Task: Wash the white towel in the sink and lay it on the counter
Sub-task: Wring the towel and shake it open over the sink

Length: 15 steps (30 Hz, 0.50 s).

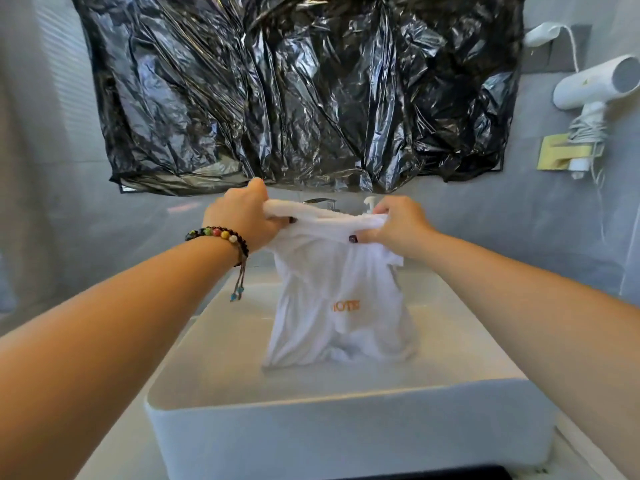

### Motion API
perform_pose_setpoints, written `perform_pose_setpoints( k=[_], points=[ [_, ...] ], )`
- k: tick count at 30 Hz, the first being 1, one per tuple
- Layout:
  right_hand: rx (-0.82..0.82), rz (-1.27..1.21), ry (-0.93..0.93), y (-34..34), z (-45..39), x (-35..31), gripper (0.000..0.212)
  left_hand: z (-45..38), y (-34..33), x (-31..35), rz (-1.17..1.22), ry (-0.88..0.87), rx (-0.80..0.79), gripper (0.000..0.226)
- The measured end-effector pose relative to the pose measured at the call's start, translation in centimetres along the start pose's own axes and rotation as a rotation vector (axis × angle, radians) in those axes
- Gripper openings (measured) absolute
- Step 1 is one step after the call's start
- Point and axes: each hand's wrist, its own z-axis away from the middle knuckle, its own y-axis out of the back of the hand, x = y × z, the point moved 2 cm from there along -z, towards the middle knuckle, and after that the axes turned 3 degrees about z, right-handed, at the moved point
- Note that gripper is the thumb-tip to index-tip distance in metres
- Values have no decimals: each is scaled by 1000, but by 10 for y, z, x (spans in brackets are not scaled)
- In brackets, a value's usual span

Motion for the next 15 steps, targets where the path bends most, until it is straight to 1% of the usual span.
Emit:
perform_pose_setpoints(
  k=[1,2,3,4,5,7,8,9,10,11,12,13,14,15],
  points=[
    [52,-34,-5,10,-5,-5,39,-5,7,0,12,53,30,48],
    [72,-62,-16,19,-9,-9,40,-7,13,1,13,135,23,54],
    [65,-82,-39,26,-10,-12,46,-8,13,-1,15,231,-22,61],
    [39,-102,-71,29,-9,-12,50,-6,9,-4,55,331,-99,66],
    [17,-129,-113,29,-8,-9,50,0,4,-8,158,434,-210,71],
    [-27,-180,-213,22,-1,5,42,20,-15,-21,468,639,-487,80],
    [-54,-175,-256,16,3,15,41,33,-25,-26,574,709,-619,78],
    [-78,-174,-300,8,7,28,42,47,-35,-31,663,772,-715,67],
    [-92,-192,-344,2,12,42,43,59,-45,-37,750,832,-762,58],
    [-93,-245,-411,-6,18,57,40,70,-56,-41,856,893,-780,57],
    [-76,-325,-487,-12,24,71,33,81,-66,-45,973,941,-777,62],
    [-48,-412,-562,-18,31,84,27,88,-74,-48,1070,984,-736,64],
    [-20,-482,-621,-23,36,97,30,92,-79,-48,1124,1016,-673,61],
    [6,-524,-653,-26,39,104,35,93,-80,-46,1137,1023,-600,52]
  ],
)
